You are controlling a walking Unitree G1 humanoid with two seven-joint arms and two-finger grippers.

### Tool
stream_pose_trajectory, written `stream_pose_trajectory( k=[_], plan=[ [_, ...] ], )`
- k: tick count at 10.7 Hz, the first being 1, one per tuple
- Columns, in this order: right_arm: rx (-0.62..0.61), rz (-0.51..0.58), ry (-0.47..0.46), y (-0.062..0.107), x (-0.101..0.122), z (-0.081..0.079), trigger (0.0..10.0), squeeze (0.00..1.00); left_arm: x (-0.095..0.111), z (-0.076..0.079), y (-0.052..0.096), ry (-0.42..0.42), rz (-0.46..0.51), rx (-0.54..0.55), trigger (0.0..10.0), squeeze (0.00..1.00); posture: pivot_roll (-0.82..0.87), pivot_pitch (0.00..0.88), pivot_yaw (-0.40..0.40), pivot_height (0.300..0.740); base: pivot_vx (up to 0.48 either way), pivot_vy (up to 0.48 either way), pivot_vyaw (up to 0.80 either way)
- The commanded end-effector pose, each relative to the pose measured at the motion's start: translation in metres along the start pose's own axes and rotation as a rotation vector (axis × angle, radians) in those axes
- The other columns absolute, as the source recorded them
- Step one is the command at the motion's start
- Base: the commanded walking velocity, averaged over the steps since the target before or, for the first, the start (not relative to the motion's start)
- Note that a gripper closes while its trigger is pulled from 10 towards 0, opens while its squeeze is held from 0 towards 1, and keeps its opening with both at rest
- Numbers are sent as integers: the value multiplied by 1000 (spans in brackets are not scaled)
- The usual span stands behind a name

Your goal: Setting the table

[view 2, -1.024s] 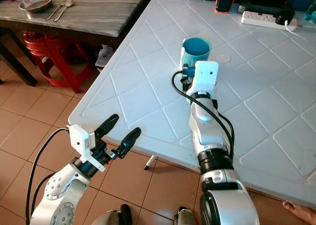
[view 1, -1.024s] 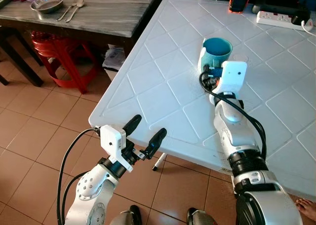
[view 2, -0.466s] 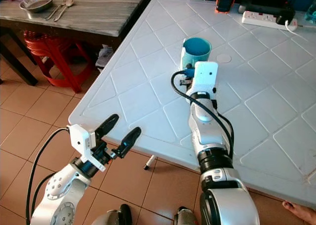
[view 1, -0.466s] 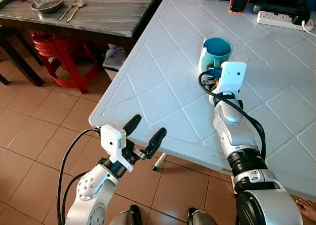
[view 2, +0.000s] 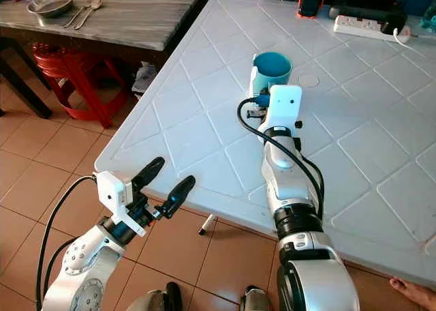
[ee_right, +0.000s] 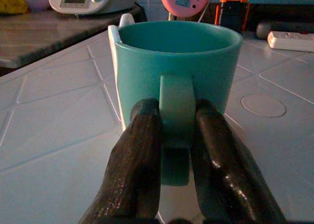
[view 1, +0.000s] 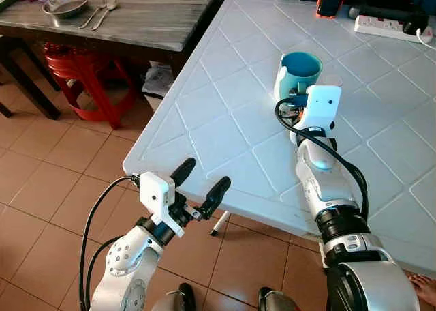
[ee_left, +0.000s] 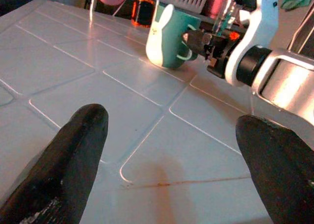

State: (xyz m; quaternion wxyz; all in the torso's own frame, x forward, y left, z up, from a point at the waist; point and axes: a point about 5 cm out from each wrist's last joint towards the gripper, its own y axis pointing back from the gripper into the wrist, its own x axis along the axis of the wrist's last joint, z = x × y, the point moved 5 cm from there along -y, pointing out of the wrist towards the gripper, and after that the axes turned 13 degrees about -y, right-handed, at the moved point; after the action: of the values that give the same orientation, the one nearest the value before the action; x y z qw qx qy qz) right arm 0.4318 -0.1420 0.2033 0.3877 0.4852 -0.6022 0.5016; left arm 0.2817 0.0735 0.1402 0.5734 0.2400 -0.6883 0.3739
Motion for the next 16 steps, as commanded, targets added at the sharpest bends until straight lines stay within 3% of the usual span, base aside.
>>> stream_pose_trajectory(
  k=[1, 5, 7, 8, 9, 10, 11, 13, 16],
  plan=[
    [7, 0, -7, -1, 1, -2, 0, 0, 2, 3, 1, 6, 8, -19, 10000, 0, -54, 241, 60, 740, 0, 0, 0],
    [1, 16, -6, -1, 4, 1, 0, 0, 2, 2, -3, -1, 20, -26, 10000, 0, -59, 226, 64, 740, 0, 0, 0],
    [12, 51, -33, 9, 12, 2, 0, 0, 5, -20, -4, -104, 3, 114, 10000, 0, -57, 218, 61, 740, 0, 0, 0],
    [20, 70, -38, 18, 18, 5, 1059, 0, 4, -34, -4, -139, -20, 187, 10000, 0, -57, 218, 61, 740, 0, 0, 0],
    [25, 84, -35, 28, 22, 8, 2745, 0, 0, -46, -4, -163, -49, 244, 10000, 0, -65, 214, 62, 740, 0, 0, 0],
    [23, 93, -34, 40, 25, 13, 10000, 0, -6, -60, -3, -187, -99, 333, 10000, 0, -76, 200, 66, 740, 0, 0, 0],
    [20, 82, -23, 51, 23, 16, 10000, 0, -11, -67, -3, -187, -125, 381, 10000, 0, -82, 189, 68, 740, 0, 0, 0],
    [-13, 29, -17, 72, 11, 24, 10000, 0, -13, -67, -8, -173, -119, 367, 10000, 0, -90, 167, 72, 740, 0, 0, 0],
    [-52, -7, -26, 79, 9, 30, 10000, 0, -16, -67, -16, -151, -124, 365, 10000, 0, -102, 146, 83, 740, 0, 0, -448]
  ],
)
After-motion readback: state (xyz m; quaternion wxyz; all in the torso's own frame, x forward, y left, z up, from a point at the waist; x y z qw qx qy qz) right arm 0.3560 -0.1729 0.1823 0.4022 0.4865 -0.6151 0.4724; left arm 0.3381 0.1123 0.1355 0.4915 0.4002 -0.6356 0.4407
